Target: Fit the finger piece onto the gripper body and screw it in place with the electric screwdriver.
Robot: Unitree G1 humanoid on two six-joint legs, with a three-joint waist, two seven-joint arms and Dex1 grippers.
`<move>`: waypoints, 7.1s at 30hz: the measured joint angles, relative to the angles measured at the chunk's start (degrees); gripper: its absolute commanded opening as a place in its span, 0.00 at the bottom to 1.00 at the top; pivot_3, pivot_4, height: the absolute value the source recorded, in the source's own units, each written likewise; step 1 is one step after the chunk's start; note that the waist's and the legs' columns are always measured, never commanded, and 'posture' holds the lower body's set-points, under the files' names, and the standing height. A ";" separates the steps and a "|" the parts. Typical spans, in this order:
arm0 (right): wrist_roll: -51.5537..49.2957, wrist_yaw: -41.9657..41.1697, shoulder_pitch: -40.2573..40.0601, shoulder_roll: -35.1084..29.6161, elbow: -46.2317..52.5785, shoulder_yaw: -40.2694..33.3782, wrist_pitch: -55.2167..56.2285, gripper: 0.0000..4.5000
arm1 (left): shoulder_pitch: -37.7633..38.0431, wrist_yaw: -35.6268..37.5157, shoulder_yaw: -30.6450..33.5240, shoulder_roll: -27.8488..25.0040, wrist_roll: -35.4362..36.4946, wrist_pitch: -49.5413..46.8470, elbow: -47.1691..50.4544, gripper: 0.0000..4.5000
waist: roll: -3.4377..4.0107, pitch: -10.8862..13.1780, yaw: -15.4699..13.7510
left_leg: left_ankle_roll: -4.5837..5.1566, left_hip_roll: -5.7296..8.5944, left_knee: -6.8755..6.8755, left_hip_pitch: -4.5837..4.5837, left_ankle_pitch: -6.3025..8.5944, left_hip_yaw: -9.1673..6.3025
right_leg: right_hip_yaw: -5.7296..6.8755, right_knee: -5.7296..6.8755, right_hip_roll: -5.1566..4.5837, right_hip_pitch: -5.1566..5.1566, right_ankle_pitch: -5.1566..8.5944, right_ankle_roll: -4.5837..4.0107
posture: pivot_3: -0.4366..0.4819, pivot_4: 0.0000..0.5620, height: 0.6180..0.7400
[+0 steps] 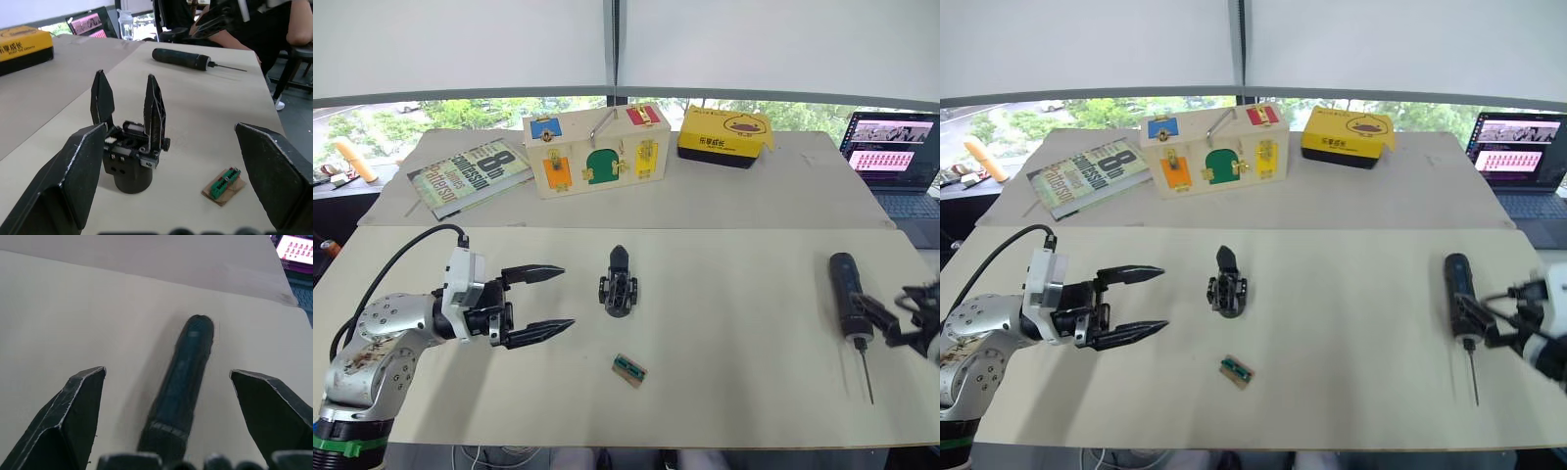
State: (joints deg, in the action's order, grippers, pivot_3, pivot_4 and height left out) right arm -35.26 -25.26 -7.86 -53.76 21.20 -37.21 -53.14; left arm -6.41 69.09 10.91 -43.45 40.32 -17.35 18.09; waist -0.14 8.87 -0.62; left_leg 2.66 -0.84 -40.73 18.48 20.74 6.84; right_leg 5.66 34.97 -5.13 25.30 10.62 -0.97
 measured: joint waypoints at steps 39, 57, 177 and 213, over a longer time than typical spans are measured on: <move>-3.38 -22.43 11.34 -5.38 0.80 15.22 -9.16 0.43 | 6.67 2.97 1.69 -2.03 -2.98 4.92 2.07 1.00 | 0.25 0.12 0.59 | -0.17 -0.07 0.01 -0.03 0.08 -0.04 | 0.07 0.06 0.06 0.00 0.19 0.25 | 0.48 0.27 1.00; 10.08 -27.92 13.93 -9.11 -1.55 38.32 4.01 0.43 | 12.12 6.04 1.36 -1.10 -6.94 13.36 -1.00 1.00 | 0.08 0.20 0.09 | -0.04 0.03 -0.10 -0.03 0.15 0.05 | 0.19 0.03 -0.07 -0.04 0.19 0.25 | 0.48 0.27 1.00; 1.34 -42.24 21.19 32.05 6.89 45.88 40.21 0.43 | 2.18 1.96 -23.01 11.76 -24.58 22.02 -16.51 1.00 | -0.20 0.02 0.77 | -0.10 0.05 -1.02 0.73 0.03 -0.10 | 0.63 0.93 -0.14 0.71 -0.10 -0.11 | 0.48 0.27 1.00; 2.53 -42.48 16.97 29.48 4.04 47.76 43.79 0.43 | 1.50 1.73 -25.58 12.94 -24.99 24.27 -17.79 1.00 | -0.20 0.00 -0.05 | -0.01 0.05 -1.06 0.72 0.04 -0.14 | 0.64 0.92 -0.18 0.67 -0.11 -0.09 | 0.48 0.27 1.00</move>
State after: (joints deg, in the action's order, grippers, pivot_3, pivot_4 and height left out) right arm -32.73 -67.74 9.11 -24.28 25.24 10.55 -9.35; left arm -4.90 70.82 -14.67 -30.51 15.33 6.92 0.30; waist -0.34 8.87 -0.67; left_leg 2.65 -0.80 -41.79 19.20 20.78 6.71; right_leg 6.30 35.89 -5.31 25.96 10.52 -1.05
